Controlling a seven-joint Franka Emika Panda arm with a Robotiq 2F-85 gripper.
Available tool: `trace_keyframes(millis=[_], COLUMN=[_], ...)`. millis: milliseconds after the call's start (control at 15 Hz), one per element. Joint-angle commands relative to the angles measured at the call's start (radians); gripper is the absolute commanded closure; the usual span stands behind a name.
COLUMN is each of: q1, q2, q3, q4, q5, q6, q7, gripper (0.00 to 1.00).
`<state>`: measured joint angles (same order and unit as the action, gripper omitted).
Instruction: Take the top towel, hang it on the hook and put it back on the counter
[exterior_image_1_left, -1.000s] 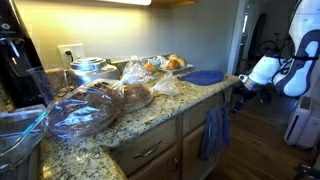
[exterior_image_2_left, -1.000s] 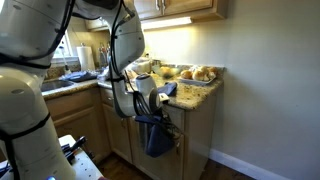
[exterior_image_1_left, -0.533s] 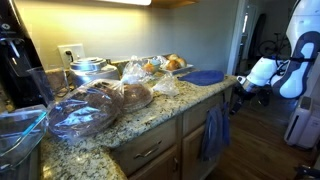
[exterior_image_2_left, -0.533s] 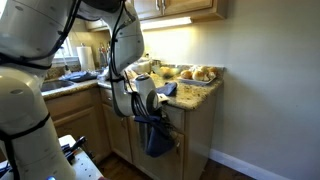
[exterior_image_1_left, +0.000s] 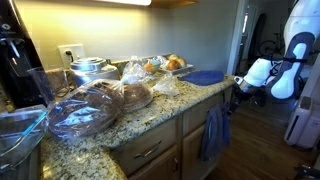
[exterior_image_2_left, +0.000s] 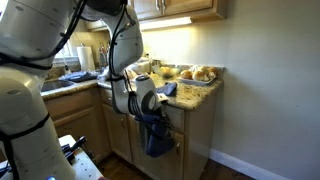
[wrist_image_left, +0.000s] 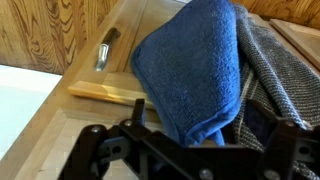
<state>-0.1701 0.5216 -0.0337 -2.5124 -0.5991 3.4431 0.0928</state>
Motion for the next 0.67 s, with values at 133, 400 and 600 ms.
trace_keyframes(millis=[133, 400, 600], q1=[-0.057, -0.073, -0.113], q2=[0.022, 0.042, 0.035], q3=[0.084, 0.093, 0.127], q4=[-0.019, -0.023, -0.006], q5=[0.145, 0.180, 0.166], q6=[-0.002, 0.045, 0.029], q7=[-0.140, -0.182, -0.188], gripper=[0.00, 0.00, 0.04])
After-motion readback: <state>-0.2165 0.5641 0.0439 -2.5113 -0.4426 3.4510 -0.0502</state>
